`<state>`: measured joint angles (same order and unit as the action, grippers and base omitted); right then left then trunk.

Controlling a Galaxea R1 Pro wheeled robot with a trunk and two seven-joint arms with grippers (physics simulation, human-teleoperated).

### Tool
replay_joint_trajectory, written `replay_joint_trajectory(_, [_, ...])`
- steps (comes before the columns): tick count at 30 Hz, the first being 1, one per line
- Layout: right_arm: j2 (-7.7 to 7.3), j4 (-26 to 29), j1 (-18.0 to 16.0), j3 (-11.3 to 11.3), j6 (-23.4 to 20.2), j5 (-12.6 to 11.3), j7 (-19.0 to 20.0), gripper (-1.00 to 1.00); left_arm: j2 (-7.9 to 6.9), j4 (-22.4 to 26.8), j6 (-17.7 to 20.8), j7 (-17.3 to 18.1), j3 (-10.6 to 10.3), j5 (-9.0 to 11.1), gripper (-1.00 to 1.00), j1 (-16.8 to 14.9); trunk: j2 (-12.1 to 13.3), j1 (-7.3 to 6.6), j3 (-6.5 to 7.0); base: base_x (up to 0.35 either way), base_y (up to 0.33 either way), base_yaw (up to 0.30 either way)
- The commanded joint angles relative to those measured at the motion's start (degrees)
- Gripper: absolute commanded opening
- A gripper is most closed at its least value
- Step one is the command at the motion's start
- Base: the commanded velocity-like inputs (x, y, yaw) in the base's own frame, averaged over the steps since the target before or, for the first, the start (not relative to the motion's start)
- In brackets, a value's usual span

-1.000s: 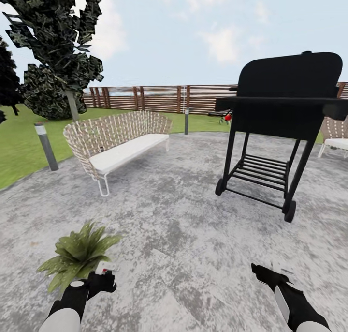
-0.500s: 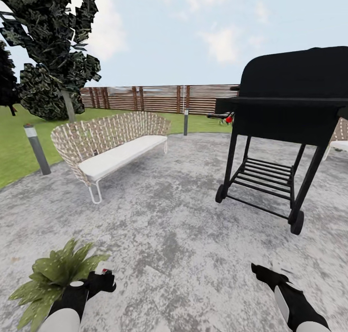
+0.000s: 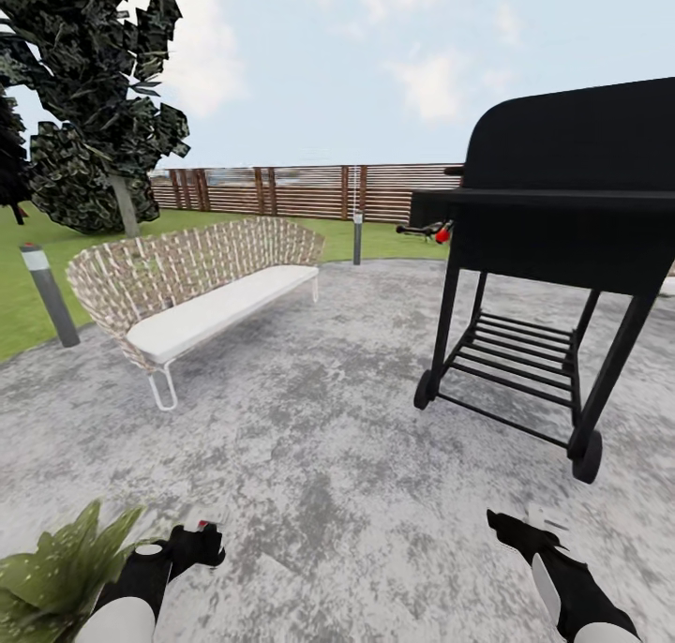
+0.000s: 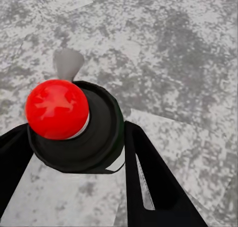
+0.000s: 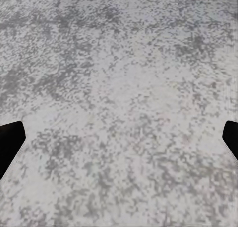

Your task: Pick up the pesticide atomizer in the garden and spray insectifuge to fully cover both potted plants in the garden.

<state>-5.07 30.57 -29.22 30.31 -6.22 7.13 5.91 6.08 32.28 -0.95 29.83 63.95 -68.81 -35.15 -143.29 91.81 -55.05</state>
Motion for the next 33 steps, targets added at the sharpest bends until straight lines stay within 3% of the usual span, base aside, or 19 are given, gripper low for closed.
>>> replay_joint_trajectory(1, [0.06, 0.1, 0.0, 0.5, -0.3, 0.6, 0.5, 1.00, 0.08, 0.2, -0.1, 0.4, 0.5, -0.4, -1.00, -0.1, 0.0, 0.02, -0.06, 0.331, -0.035, 0.000])
replay_joint_trajectory(13, [0.14, -0.1, 0.0, 0.4, -0.1, 0.8, 0.4, 1.00, 0.08, 0.2, -0.1, 0.4, 0.5, -0.4, -1.00, -0.1, 0.0, 0.02, -0.06, 0.335, -0.004, 0.000])
replay_joint_trajectory(26, [0.23, -3.1, -0.2, 0.9, -0.2, 1.1, 0.5, 1.00, 0.25, 0.2, -0.1, 0.4, 0.6, -0.4, -1.00, 0.1, 0.0, 0.02, -0.06, 0.005, 0.000, 0.000])
replay_joint_trajectory(33, [0.23, -3.2, -0.2, 0.9, -0.2, 1.1, 0.5, 1.00, 0.23, 0.2, -0.1, 0.4, 0.6, -0.4, -1.00, 0.1, 0.0, 0.02, -0.06, 0.220, -0.065, 0.000])
